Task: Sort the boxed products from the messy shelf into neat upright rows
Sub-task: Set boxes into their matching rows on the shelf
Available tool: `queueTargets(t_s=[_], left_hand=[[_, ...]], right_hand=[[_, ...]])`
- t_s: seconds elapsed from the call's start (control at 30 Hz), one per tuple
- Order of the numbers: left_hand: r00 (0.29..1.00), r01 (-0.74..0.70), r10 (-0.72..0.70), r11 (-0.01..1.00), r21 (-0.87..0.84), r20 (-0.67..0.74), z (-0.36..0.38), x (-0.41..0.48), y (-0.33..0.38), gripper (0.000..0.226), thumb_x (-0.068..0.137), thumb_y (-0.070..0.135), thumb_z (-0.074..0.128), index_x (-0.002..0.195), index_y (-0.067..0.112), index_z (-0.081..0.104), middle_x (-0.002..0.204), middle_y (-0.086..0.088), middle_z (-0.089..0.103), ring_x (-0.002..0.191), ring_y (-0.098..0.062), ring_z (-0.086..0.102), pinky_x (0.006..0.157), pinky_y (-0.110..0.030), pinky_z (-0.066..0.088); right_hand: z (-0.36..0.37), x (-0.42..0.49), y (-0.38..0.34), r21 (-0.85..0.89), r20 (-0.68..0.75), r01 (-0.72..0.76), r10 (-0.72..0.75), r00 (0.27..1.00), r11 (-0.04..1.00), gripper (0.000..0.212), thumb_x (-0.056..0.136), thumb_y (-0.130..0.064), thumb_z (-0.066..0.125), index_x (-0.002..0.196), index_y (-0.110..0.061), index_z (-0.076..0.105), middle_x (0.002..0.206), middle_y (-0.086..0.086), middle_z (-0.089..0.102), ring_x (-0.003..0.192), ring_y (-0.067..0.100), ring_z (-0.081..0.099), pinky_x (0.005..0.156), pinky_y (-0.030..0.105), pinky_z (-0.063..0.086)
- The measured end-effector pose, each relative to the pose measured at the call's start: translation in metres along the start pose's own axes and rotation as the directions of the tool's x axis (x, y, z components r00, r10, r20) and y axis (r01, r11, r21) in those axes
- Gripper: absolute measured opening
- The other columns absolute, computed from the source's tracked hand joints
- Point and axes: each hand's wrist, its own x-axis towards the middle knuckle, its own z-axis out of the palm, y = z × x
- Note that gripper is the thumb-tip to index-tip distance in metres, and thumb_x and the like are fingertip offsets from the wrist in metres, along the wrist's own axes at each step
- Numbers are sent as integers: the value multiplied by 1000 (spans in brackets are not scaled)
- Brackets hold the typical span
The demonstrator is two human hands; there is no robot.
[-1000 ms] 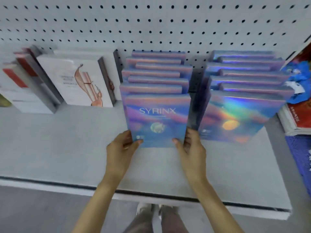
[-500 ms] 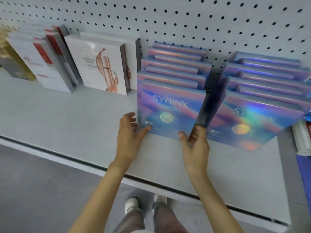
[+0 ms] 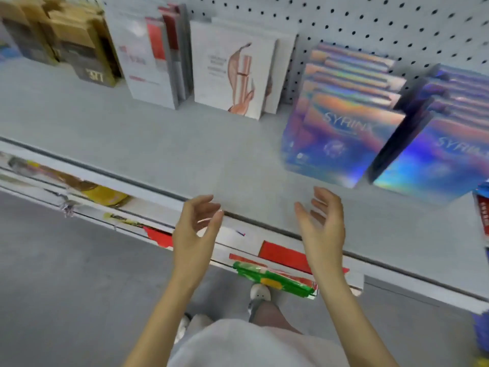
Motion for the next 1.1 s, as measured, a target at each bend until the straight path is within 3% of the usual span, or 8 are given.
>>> queueTargets(t_s=[0.13, 0.3, 0.43, 0.53, 0.63, 0.87, 1.1], left_hand=[[996, 79, -79, 997, 2, -35, -101, -37, -29, 25, 88, 9, 66, 111, 19, 61, 101, 3, 70, 92, -7, 65, 82, -18, 51], [982, 129, -120, 990, 52, -148, -235, -56, -55, 20, 84, 30, 62, 103, 37, 61, 99, 16, 69, 96, -5, 65, 84, -23, 51], [962, 151, -130, 986, 75, -239, -321, -56, -66, 18, 83, 36, 61, 101, 42, 61, 98, 20, 69, 94, -3, 65, 85, -22, 49], [946, 163, -137, 984, 65, -295, -366, -50, -73, 23, 79, 48, 59, 102, 44, 61, 99, 21, 69, 93, -1, 64, 81, -12, 47], [925, 176, -154, 984, 32, -346, -398, -40, -83, 21, 82, 41, 61, 103, 41, 62, 100, 20, 69, 94, -1, 64, 78, -8, 45], [899, 182, -163, 983, 8, -407, -470, 4, -105, 17, 84, 34, 61, 99, 44, 63, 100, 19, 70, 94, 0, 65, 78, -9, 46], [881, 147, -95, 986, 75, -464, -595, 143, -115, 17, 84, 31, 61, 100, 36, 64, 98, 22, 69, 94, 1, 65, 81, -10, 47]], right_hand=[[72, -69, -22, 17, 288, 63, -65, 955, 998, 43, 86, -31, 66, 126, -36, 50, 130, -19, 56, 117, -4, 54, 97, 9, 41], [176, -157, -37, 52, 507, -7, -20, 862, 999, 43, 82, -42, 64, 121, -55, 49, 120, -34, 57, 118, -9, 51, 85, -1, 38], [239, -197, -59, 63, 634, 15, -51, 772, 998, 45, 87, -40, 65, 129, -47, 49, 124, -33, 55, 119, -12, 49, 89, 1, 39], [282, -207, -76, 60, 674, 46, -75, 735, 997, 41, 91, -29, 65, 131, -33, 54, 125, -30, 56, 120, -8, 50, 88, 2, 40], [324, -213, -91, 51, 726, 64, -81, 683, 997, 38, 92, -26, 63, 129, -29, 56, 125, -23, 58, 117, -7, 52, 90, 6, 42], [436, -218, -119, 70, 798, 42, -81, 597, 997, 37, 92, -25, 63, 128, -32, 55, 126, -23, 58, 113, -6, 56, 85, 6, 45], [604, -187, -173, 154, 795, 59, -159, 586, 986, 35, 92, -28, 64, 125, -35, 57, 125, -19, 60, 114, -2, 57, 99, 24, 47]])
